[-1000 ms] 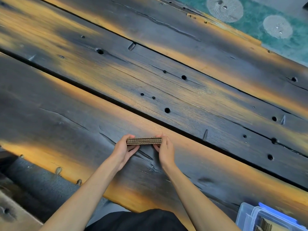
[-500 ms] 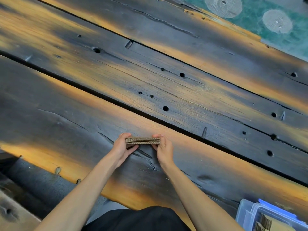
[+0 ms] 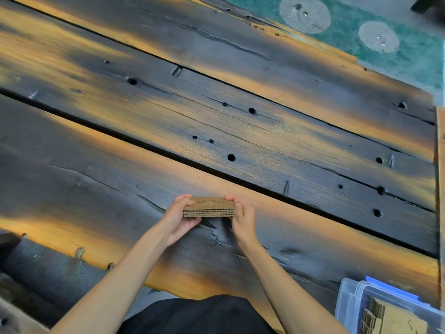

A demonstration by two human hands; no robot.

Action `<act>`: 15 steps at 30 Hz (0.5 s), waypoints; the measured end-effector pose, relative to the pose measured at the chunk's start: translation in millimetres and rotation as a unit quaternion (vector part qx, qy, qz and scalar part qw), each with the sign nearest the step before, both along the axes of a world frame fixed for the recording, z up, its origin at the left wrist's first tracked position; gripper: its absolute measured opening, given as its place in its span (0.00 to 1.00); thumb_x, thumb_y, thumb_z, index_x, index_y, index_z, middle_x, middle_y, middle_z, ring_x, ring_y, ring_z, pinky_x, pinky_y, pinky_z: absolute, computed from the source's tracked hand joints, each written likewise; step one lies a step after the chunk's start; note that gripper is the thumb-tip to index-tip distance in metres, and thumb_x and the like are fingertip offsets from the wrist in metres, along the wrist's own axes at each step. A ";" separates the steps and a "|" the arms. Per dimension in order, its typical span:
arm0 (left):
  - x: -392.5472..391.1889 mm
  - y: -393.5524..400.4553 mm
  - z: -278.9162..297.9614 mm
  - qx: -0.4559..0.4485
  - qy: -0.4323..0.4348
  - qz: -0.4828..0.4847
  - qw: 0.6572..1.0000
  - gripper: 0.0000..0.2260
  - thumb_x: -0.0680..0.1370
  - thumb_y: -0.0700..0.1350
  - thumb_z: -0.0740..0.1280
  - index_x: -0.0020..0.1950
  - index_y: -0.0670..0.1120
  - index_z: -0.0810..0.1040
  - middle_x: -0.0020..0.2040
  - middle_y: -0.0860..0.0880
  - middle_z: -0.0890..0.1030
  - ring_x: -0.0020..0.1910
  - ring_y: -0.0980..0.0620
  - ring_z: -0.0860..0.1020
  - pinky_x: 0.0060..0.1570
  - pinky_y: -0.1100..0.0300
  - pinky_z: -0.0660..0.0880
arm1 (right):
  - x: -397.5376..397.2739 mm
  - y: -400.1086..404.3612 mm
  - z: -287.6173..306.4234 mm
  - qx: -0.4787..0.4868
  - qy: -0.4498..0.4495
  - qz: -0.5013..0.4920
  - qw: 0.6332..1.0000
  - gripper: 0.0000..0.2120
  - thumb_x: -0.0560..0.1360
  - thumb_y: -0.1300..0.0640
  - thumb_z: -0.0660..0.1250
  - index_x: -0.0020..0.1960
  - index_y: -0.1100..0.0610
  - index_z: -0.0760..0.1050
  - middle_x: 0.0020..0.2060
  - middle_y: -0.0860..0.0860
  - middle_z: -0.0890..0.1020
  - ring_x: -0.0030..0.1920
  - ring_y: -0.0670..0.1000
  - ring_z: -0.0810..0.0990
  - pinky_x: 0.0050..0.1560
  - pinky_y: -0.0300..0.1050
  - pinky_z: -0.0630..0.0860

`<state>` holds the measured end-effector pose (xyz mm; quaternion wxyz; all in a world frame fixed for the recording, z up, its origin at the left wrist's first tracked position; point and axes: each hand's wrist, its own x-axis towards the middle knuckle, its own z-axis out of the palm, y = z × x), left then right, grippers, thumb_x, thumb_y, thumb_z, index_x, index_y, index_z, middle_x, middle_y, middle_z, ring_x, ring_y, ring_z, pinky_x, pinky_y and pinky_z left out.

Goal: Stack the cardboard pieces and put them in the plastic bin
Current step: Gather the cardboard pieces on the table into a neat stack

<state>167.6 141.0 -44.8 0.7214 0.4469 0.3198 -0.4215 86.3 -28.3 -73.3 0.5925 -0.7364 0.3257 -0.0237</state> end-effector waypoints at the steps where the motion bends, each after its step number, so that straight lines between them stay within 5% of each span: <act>1: -1.6 1.4 0.6 0.001 -0.009 -0.014 1.000 0.13 0.81 0.38 0.61 0.64 0.48 0.68 0.54 0.39 0.77 0.47 0.45 0.79 0.37 0.56 0.81 | -3.1 -2.5 2.2 -0.011 -0.005 0.016 1.000 0.16 0.85 0.64 0.57 0.57 0.62 0.84 0.56 0.57 0.84 0.61 0.55 0.79 0.64 0.49 0.74; 5: -9.4 7.5 4.3 0.010 -0.039 -0.073 0.997 0.23 0.80 0.37 0.62 0.70 0.58 0.64 0.62 0.40 0.75 0.50 0.44 0.79 0.43 0.50 0.82 | -18.9 -11.7 6.0 -0.023 -0.014 0.079 0.997 0.15 0.85 0.63 0.58 0.63 0.61 0.82 0.65 0.53 0.81 0.68 0.49 0.76 0.72 0.45 0.70; 8: -16.1 5.2 9.6 0.055 -0.069 -0.103 0.991 0.28 0.79 0.37 0.62 0.71 0.64 0.60 0.61 0.41 0.76 0.44 0.46 0.78 0.37 0.54 0.81 | -26.9 -14.6 6.9 0.010 0.003 0.078 0.997 0.14 0.83 0.63 0.60 0.63 0.58 0.82 0.66 0.49 0.79 0.69 0.46 0.75 0.73 0.49 0.71; 11: -22.4 -0.3 15.0 0.105 -0.114 -0.149 0.977 0.27 0.79 0.38 0.62 0.71 0.61 0.58 0.59 0.42 0.77 0.41 0.49 0.77 0.31 0.59 0.78 | -38.8 -18.5 12.1 0.036 0.010 0.070 0.997 0.13 0.82 0.65 0.62 0.59 0.57 0.83 0.66 0.50 0.76 0.69 0.47 0.74 0.69 0.55 0.75; 15: -25.8 -5.2 23.6 0.142 -0.206 -0.232 0.940 0.27 0.80 0.39 0.61 0.74 0.55 0.56 0.60 0.44 0.78 0.50 0.49 0.79 0.41 0.59 0.76 | -55.1 -27.5 22.1 0.058 -0.003 0.064 0.996 0.14 0.80 0.69 0.63 0.60 0.56 0.81 0.65 0.51 0.73 0.62 0.43 0.79 0.58 0.51 0.83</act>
